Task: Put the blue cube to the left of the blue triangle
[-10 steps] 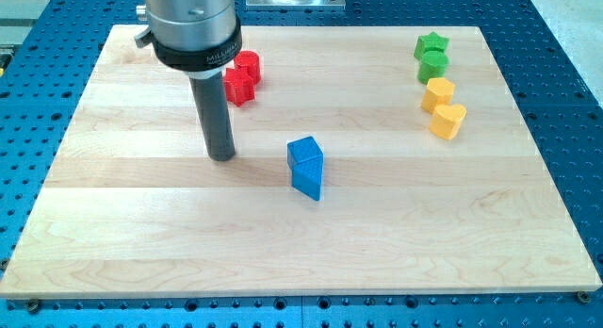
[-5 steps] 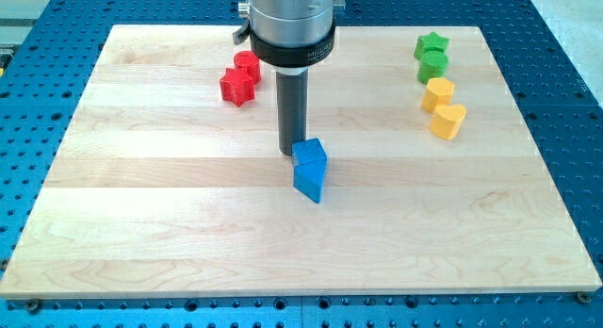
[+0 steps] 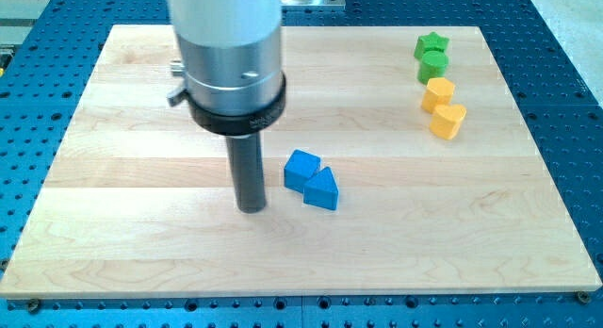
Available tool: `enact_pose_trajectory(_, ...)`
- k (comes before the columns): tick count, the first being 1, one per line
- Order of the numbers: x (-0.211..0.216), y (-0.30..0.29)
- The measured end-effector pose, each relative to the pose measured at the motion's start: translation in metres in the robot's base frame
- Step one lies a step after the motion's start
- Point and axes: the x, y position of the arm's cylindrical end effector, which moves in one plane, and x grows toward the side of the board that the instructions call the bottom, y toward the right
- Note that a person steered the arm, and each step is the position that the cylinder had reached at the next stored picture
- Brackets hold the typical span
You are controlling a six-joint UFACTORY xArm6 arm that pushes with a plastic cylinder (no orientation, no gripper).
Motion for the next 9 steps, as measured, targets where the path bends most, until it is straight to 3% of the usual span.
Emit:
enact_pose_trajectory(1, -0.061, 0.001)
enact_pose_trajectory(2, -0.068, 0.009)
enact_pose_trajectory(5, -0.058, 0.055)
enact_pose_trajectory(9, -0.032, 0.0)
